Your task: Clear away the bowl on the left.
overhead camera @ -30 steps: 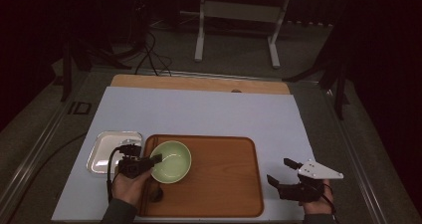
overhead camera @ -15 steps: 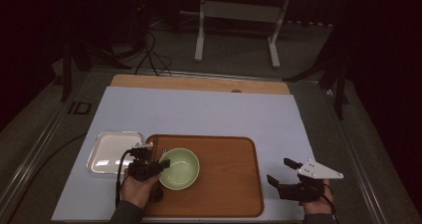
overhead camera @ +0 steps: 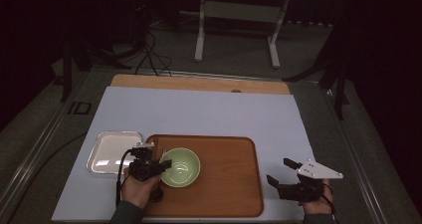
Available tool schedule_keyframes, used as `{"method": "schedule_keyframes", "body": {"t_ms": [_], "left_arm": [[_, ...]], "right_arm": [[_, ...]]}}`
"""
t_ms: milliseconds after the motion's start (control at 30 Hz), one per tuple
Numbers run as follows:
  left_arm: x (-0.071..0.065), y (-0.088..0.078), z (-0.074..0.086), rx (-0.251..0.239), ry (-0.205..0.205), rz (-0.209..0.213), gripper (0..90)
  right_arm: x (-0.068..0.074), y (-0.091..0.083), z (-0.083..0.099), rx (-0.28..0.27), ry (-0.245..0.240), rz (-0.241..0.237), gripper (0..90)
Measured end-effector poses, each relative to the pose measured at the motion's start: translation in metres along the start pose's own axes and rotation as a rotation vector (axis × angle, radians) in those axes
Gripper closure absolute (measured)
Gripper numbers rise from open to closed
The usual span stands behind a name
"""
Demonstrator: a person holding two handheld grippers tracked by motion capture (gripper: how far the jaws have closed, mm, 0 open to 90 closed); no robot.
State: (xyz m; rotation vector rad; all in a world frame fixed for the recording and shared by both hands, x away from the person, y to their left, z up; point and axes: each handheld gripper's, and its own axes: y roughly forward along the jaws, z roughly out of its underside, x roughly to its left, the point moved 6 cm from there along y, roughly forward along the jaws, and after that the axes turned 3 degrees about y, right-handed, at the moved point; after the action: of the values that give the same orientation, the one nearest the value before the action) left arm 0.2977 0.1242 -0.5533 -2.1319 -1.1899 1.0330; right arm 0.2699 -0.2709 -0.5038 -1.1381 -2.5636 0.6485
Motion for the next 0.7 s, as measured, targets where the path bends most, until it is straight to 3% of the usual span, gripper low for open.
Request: {"method": "schedule_keyframes", "body": {"t_ms": [333, 467, 700], "left_arm": [[-0.001, -0.001, 0.0, -0.007, 0.034, 0.009, 49.2], [0.002, -0.005, -0.001, -0.022, 0.038, 0.012, 46.7], [0.001, -0.013, -0.005, -0.042, 0.094, 0.001, 42.8]], "right_arm": [[0.0, 0.0, 0.0, -0.001, -0.002, 0.001, 14.6], [0.0, -0.001, 0.0, -0.001, -0.001, 0.001, 14.6], [0.0, 0.0, 0.0, 0.0, -0.003, 0.0, 14.5]]}}
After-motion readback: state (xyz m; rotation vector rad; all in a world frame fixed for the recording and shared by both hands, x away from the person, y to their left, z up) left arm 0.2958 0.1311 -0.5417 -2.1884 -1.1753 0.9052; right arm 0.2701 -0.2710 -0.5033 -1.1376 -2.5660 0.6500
